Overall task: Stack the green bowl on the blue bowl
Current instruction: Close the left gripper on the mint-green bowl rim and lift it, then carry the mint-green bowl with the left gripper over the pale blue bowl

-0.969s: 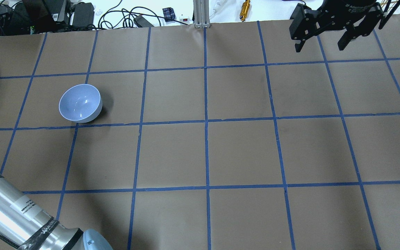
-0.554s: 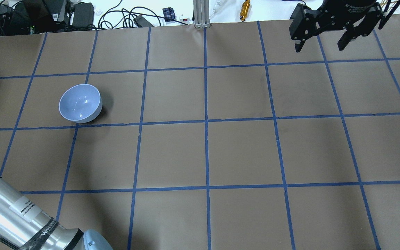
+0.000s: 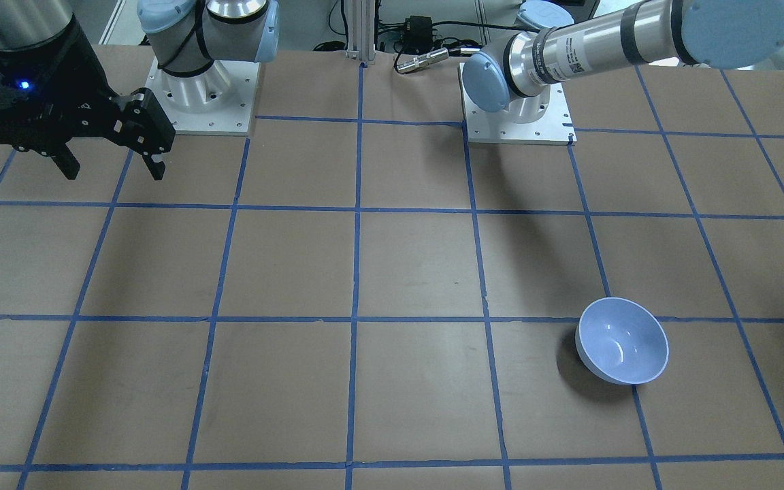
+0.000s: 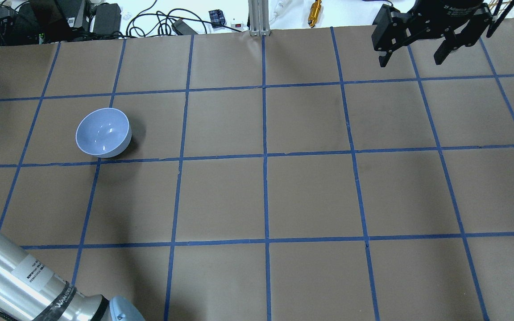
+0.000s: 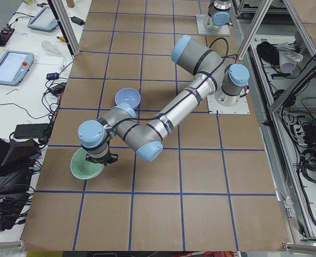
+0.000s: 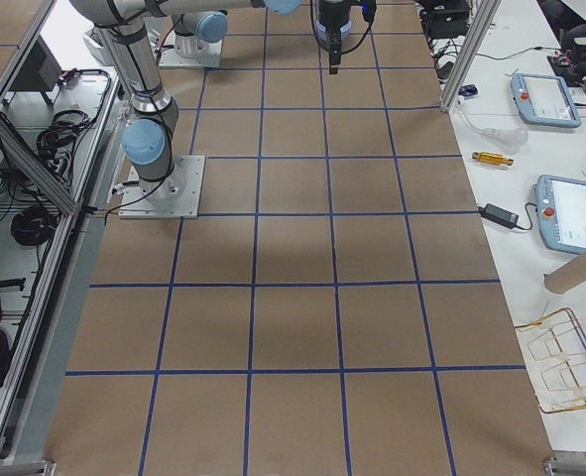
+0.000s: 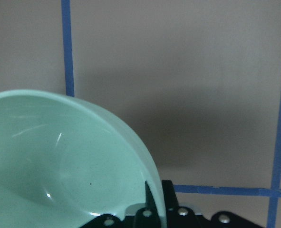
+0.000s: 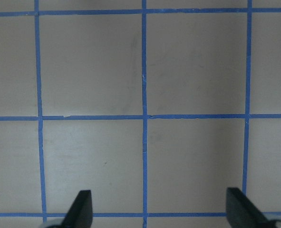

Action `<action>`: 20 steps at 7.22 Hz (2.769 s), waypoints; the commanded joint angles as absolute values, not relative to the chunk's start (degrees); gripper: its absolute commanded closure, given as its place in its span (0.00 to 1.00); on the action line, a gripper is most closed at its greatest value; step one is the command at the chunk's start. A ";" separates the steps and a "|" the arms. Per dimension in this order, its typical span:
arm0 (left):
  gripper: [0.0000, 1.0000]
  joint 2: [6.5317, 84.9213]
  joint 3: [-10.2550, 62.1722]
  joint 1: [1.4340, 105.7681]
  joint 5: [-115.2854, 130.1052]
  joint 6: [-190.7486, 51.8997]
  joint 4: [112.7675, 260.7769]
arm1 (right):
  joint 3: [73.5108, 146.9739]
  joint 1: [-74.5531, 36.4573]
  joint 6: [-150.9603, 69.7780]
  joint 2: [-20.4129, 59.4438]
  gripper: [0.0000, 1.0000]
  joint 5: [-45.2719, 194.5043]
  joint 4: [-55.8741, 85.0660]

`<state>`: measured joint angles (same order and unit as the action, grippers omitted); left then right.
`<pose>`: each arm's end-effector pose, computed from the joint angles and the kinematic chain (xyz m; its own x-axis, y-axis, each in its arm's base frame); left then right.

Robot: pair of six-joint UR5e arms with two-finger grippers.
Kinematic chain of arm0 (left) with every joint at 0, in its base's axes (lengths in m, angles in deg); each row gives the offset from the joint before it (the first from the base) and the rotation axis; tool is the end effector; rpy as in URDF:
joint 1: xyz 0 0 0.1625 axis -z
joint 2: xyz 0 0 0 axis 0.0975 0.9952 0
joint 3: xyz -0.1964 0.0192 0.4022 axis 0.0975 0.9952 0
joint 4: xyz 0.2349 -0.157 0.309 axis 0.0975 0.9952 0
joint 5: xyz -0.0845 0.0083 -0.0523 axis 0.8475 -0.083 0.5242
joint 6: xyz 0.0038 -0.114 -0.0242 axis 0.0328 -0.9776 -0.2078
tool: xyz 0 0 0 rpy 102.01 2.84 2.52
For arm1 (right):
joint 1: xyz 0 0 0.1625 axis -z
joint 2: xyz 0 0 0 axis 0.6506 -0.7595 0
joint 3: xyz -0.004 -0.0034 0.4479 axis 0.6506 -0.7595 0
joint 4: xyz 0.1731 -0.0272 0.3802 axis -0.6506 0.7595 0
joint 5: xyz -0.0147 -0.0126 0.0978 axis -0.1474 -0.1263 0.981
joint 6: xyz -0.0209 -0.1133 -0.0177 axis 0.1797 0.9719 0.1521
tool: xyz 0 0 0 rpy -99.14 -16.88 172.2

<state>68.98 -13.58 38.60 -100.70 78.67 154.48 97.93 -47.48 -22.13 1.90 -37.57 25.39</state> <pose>0.4784 -0.6608 0.3481 -0.0423 0.9971 -0.0631 0.9989 0.0410 -0.0227 0.1173 -0.5267 0.5485 -0.9999 -0.0015 -0.0119 -0.0006 0.9971 -0.0767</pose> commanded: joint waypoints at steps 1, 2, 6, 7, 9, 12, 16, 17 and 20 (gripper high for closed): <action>1.00 55.90 1.89 42.37 -100.78 74.26 154.87 | 97.93 -47.48 -22.16 1.87 0.00 -37.53 25.39; 1.00 50.10 9.18 44.83 -100.70 73.20 154.78 | 97.93 -47.48 -22.16 1.87 0.00 -37.53 25.39; 1.00 35.73 30.92 57.66 -100.78 56.95 143.23 | 97.93 -47.48 -22.24 1.96 0.00 -37.53 25.39; 1.00 35.10 36.19 59.25 -100.87 54.40 137.78 | 97.93 -47.48 -22.24 1.96 0.00 -37.53 25.39; 1.00 37.10 43.51 60.23 -100.78 53.68 126.53 | 97.93 -47.48 -22.16 1.87 0.00 -37.53 25.39; 0.70 39.05 44.76 60.76 -100.17 47.99 125.07 | 97.93 -47.48 -22.16 1.96 0.00 -37.53 25.39; 0.00 32.84 35.85 61.47 -100.35 30.71 142.97 | 97.93 -47.48 -22.16 1.96 0.00 -37.61 25.39; 0.00 30.81 30.49 61.81 -100.43 25.17 153.70 | 97.93 -47.48 -22.16 1.87 0.00 -37.53 25.39; 0.00 25.79 25.96 72.32 -100.78 -6.23 163.57 | 97.93 -47.48 -22.16 1.87 0.00 -37.53 25.39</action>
<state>27.83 27.24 67.59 -100.72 9.05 160.97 97.93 -47.48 -22.13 1.93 -37.53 25.39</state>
